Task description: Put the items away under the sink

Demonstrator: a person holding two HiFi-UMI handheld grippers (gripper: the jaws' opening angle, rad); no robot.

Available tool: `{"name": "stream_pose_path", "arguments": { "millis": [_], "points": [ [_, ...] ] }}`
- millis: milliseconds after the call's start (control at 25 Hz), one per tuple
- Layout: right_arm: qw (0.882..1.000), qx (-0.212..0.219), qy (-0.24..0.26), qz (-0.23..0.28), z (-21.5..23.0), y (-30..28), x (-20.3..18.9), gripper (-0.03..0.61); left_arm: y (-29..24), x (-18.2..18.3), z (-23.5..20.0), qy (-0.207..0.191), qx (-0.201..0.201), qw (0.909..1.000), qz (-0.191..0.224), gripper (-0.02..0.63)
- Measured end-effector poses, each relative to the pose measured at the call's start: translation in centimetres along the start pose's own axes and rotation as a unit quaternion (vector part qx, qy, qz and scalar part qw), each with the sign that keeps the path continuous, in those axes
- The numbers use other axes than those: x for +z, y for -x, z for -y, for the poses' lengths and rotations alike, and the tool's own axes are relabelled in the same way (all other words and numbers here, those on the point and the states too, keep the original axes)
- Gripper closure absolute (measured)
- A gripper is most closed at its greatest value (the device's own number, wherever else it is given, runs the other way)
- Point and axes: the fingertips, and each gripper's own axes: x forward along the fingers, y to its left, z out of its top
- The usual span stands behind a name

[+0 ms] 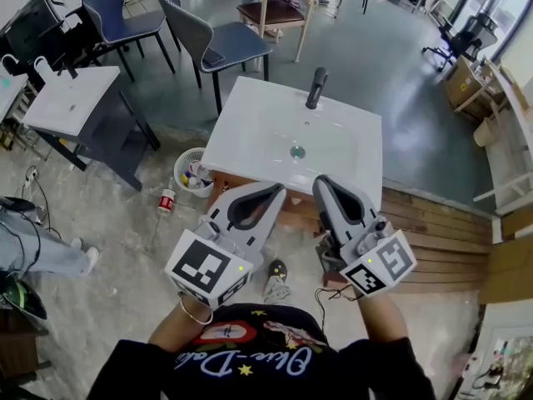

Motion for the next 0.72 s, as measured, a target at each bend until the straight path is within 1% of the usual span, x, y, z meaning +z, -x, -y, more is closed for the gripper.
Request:
{"name": "stream_pose_path", "arguments": {
  "millis": [720],
  "points": [
    [1.000,0.007,-0.003,-0.003,-0.56,0.66,-0.18,0.571,0.63,-0.06,0.42,-0.010,-0.004,0.9999,-0.010,0.606]
  ]
}}
